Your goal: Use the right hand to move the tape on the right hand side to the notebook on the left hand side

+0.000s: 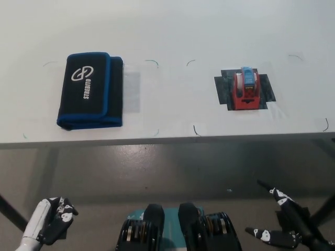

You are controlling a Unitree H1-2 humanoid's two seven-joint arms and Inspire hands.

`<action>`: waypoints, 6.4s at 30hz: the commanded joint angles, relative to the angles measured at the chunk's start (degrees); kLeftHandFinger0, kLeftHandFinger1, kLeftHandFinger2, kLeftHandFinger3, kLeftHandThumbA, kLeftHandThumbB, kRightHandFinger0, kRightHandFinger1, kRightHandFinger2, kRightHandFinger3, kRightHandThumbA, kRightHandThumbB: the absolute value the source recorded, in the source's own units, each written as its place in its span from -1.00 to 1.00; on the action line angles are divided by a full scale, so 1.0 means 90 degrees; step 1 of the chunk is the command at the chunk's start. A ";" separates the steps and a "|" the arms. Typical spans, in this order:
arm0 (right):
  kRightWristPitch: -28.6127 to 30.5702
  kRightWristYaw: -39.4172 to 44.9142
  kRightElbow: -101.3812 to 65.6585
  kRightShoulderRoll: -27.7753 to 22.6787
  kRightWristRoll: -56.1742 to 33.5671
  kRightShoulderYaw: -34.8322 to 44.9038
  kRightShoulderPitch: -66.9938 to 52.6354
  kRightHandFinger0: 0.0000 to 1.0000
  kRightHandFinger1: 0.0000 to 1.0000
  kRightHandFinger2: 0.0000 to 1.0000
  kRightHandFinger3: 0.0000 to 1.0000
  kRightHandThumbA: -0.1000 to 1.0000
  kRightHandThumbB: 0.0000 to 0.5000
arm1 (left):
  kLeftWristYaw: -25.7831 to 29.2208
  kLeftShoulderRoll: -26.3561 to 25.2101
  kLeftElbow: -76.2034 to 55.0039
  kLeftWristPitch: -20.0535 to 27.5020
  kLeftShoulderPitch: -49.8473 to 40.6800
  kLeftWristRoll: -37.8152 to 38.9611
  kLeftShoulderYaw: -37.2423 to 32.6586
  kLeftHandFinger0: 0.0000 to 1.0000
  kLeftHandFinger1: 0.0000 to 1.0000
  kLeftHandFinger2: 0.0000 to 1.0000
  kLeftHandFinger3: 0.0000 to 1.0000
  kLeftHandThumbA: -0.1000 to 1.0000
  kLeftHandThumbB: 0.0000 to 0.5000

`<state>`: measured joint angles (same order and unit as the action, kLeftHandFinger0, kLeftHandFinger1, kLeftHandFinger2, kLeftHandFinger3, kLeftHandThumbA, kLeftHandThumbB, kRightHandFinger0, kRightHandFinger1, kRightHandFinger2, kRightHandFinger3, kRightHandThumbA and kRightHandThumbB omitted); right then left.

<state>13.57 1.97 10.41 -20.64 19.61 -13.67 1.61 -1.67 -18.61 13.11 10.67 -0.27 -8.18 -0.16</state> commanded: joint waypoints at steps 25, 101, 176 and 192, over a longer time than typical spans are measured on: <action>-0.0354 0.0372 0.0207 0.0237 -0.0548 0.1038 0.3621 1.00 1.00 1.00 1.00 0.82 0.75 | 0.0049 -0.0199 -0.0079 0.0323 0.0114 -0.0173 0.0141 -0.91 -0.98 -0.76 -0.45 -0.24 -0.49; -0.0221 0.2143 0.7069 0.0789 -0.2990 0.2536 0.6274 1.00 1.00 1.00 1.00 0.86 0.63 | 0.0077 0.0036 -0.0181 0.0354 0.0142 0.0003 0.0400 -0.96 -1.00 -0.75 -0.48 -0.09 -0.29; -0.0135 0.2078 0.7553 0.2823 -0.3115 0.2344 0.7087 1.00 1.00 1.00 1.00 0.99 0.66 | 0.0054 0.0023 -0.0311 0.0440 0.0182 -0.0072 0.0231 -0.98 -1.00 -0.79 -0.50 -0.16 -0.43; -0.0019 0.2436 0.4773 0.2236 -0.3328 0.2363 0.5873 1.00 1.00 1.00 1.00 0.99 0.96 | -0.0013 -0.0015 -0.0170 0.0542 0.0262 0.0034 0.0257 -0.91 -1.00 -0.83 -0.52 -0.33 -0.51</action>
<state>13.56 22.15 63.40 0.97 -8.66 8.03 56.03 -1.70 -17.92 12.25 12.85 1.23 -8.32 1.69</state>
